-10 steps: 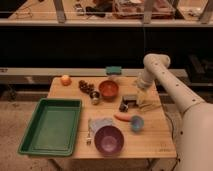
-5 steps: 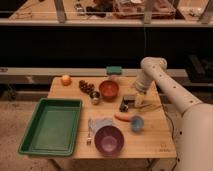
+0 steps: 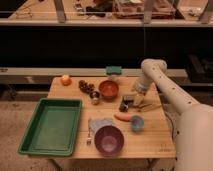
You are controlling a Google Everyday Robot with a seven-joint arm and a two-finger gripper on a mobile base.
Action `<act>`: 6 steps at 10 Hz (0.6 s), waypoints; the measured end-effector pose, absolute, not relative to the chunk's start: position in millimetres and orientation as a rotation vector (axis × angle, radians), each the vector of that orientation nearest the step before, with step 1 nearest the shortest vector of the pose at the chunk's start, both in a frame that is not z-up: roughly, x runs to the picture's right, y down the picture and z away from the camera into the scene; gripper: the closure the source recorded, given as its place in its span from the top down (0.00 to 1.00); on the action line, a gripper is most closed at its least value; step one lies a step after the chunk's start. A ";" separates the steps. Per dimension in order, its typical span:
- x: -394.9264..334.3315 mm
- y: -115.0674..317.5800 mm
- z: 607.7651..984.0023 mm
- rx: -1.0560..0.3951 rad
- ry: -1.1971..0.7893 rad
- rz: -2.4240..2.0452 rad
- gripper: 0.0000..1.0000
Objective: Wipe red bowl with eraser
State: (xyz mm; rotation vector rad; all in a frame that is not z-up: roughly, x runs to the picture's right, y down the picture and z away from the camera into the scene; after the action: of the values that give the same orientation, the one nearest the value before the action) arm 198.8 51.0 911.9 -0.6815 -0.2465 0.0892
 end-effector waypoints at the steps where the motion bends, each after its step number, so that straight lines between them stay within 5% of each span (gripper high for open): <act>1: 198.6 52.0 914.0 -0.689 -0.252 0.094 0.38; 4: 198.6 52.1 913.0 -0.693 -0.283 0.102 0.08; 6: 193.2 40.6 901.2 -0.663 -0.301 0.094 0.00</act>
State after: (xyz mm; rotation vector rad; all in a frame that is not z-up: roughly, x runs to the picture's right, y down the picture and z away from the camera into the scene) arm 193.2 40.6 901.2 -0.6628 -0.3008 0.0938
